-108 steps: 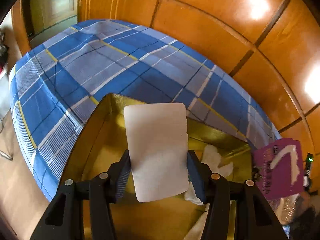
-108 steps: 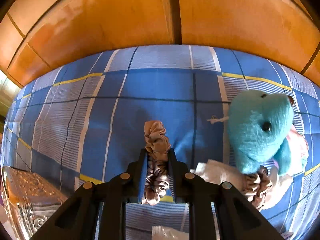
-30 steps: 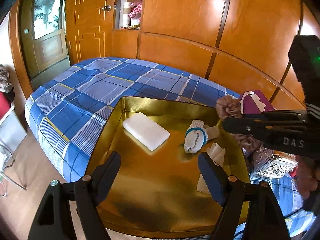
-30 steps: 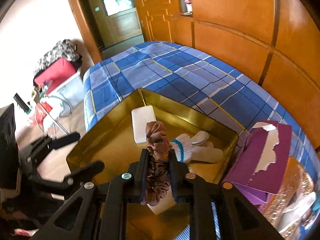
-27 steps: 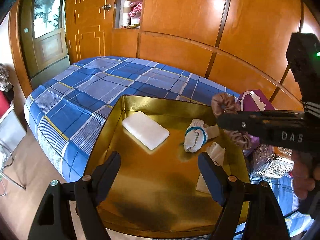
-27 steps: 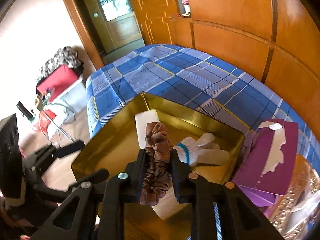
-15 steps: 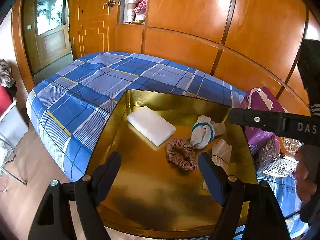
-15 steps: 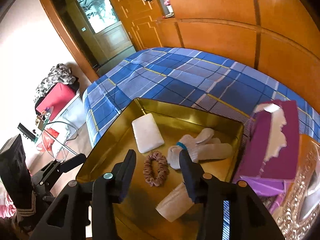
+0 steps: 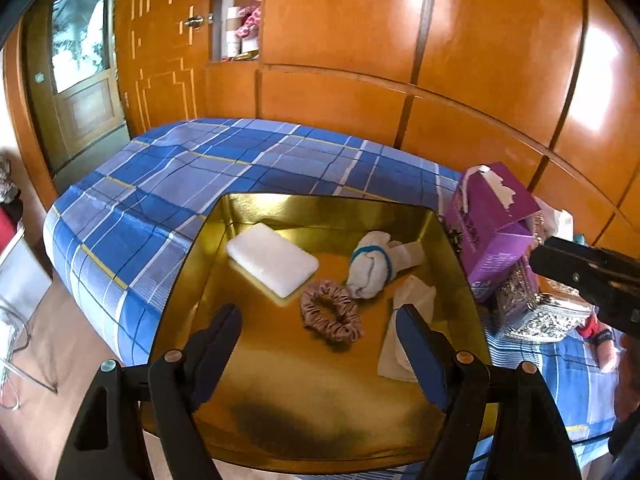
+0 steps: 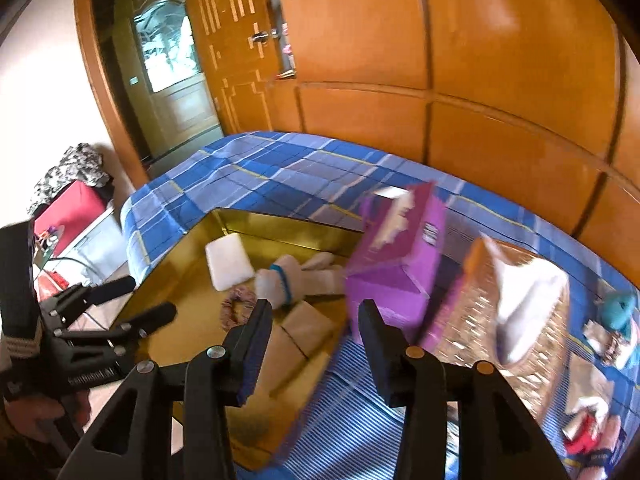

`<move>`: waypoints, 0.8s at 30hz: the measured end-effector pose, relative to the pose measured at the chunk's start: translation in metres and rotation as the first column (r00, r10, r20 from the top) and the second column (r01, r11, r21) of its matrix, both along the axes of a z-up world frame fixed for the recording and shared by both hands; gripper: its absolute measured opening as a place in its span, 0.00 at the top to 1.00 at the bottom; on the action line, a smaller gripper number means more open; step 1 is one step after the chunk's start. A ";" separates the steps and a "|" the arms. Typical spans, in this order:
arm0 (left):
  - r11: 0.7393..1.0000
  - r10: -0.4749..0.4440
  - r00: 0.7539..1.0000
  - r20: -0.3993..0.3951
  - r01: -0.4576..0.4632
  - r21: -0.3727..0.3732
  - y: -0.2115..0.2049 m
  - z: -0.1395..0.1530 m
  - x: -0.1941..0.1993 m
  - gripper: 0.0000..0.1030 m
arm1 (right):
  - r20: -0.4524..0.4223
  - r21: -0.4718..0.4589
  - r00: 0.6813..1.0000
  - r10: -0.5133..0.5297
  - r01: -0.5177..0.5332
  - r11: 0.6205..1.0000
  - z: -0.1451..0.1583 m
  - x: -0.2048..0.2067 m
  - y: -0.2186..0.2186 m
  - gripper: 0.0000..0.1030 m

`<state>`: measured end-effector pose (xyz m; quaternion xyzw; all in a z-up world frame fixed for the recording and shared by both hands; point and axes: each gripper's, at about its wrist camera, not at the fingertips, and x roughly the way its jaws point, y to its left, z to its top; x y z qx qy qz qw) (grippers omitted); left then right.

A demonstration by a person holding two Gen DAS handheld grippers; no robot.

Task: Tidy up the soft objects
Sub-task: 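Withdraw both grippers from the tray toward the remaining items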

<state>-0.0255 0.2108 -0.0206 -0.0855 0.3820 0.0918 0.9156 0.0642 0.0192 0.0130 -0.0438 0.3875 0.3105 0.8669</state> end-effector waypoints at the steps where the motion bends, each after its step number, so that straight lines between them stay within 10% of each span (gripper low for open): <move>1: 1.000 -0.014 1.000 -0.002 0.014 0.000 -0.003 0.001 0.001 0.22 | -0.003 0.003 1.000 -0.013 0.013 1.000 -0.001 -0.001 -0.007 0.56; 24: 0.972 -0.224 0.974 0.043 0.219 0.089 -0.076 0.035 0.019 0.22 | -0.061 0.027 0.914 -0.402 0.404 0.914 -0.023 -0.026 -0.182 0.56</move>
